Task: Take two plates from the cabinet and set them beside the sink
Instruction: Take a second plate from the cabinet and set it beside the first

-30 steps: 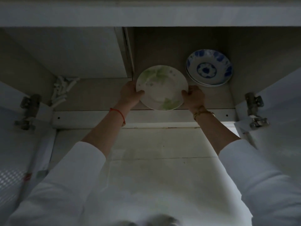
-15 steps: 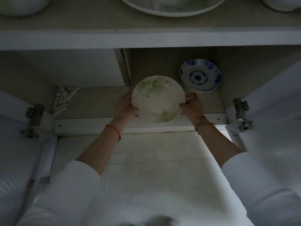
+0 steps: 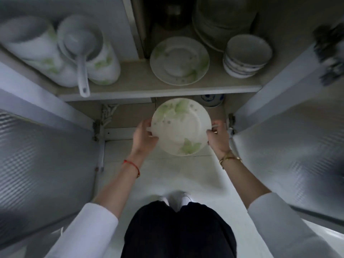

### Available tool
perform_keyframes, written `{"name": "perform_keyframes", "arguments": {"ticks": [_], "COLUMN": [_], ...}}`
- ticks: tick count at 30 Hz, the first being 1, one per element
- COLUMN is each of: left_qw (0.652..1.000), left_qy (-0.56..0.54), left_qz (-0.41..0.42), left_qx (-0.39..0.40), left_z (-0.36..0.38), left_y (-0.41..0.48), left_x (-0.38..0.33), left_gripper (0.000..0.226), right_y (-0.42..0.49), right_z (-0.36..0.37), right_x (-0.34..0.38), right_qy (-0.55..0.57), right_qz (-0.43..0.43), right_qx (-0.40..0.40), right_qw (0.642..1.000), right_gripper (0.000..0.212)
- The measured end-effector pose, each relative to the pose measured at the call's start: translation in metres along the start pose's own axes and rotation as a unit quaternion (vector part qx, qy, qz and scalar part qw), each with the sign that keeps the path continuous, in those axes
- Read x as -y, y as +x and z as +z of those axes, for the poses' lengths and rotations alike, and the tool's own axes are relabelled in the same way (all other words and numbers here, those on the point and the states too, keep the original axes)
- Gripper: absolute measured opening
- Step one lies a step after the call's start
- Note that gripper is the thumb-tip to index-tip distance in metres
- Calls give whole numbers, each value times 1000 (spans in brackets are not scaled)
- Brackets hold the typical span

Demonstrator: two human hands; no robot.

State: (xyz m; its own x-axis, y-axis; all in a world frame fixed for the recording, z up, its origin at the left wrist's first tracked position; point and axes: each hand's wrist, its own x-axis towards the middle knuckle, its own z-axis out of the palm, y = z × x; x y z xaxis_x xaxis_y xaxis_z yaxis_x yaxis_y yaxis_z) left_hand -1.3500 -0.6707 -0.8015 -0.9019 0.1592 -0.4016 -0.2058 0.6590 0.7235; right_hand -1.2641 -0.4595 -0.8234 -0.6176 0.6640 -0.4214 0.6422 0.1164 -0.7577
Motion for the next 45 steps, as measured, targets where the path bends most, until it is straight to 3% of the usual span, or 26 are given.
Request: {"name": "perform_keyframes", "arguments": {"ticks": [6, 15, 26, 36, 45], "left_qw": [999, 999, 999, 993, 969], "left_qy": [-20, -42, -47, -26, -22], "left_qz": [-39, -27, -5, 88, 172], "left_qx": [1, -6, 12, 79, 176], "left_z": [-49, -115, -203, -265, -245], "left_y": [-73, -154, -254, -317, -371], "left_x": [-51, -123, -222, -324, -402], "left_gripper": [55, 64, 68, 69, 67], "right_y": [-70, -152, -253, -340, -414], "right_z": [-52, -117, -204, -289, -383], "right_x": [52, 125, 222, 283, 276], "right_qy": [-2, 44, 92, 184, 242], "right_qz": [19, 49, 38, 5, 2], "right_qx": [6, 26, -16, -113, -255], "right_qw": [1000, 997, 995, 976, 936], "right_gripper": [30, 24, 24, 18, 15]}}
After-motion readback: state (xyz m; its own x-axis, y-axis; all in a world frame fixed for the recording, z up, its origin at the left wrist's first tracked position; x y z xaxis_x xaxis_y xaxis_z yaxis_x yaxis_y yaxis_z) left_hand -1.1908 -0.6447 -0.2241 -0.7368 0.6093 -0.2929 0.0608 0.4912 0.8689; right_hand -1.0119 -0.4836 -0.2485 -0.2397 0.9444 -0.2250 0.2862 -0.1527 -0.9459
